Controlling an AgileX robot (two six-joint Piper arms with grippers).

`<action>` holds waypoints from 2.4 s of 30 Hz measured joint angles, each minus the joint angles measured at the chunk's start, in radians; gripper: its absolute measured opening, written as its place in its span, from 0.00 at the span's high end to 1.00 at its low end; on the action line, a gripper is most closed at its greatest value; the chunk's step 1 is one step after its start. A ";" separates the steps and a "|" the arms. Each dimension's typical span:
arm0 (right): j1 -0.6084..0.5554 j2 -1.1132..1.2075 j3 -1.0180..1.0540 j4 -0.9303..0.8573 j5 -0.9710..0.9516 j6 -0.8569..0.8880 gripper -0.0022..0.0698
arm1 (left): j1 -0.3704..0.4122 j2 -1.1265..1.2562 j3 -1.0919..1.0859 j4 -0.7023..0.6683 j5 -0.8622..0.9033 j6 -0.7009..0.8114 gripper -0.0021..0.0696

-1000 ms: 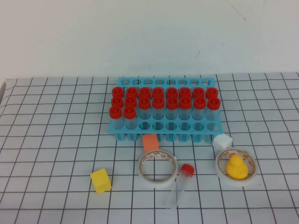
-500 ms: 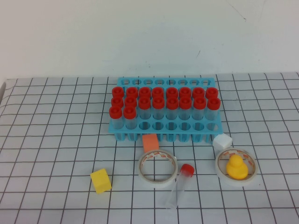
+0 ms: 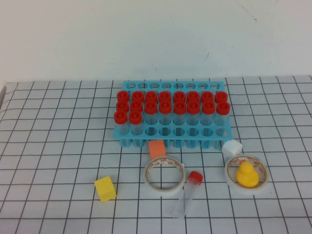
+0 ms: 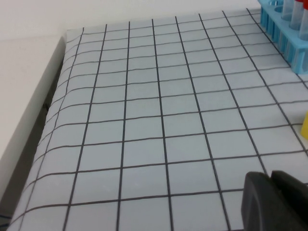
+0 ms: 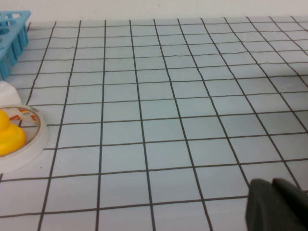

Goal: Place the test tubes

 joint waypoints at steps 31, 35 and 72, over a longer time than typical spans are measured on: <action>0.000 0.000 0.008 0.779 -0.086 0.255 0.97 | 0.000 0.165 -0.203 -1.022 0.313 0.327 0.97; 0.000 0.000 0.008 0.818 -0.093 0.259 0.97 | 0.000 0.360 -0.404 -0.916 0.483 0.456 0.97; 0.000 0.000 0.008 0.821 0.049 0.080 0.97 | -0.782 1.639 -1.313 -0.007 0.703 0.225 0.74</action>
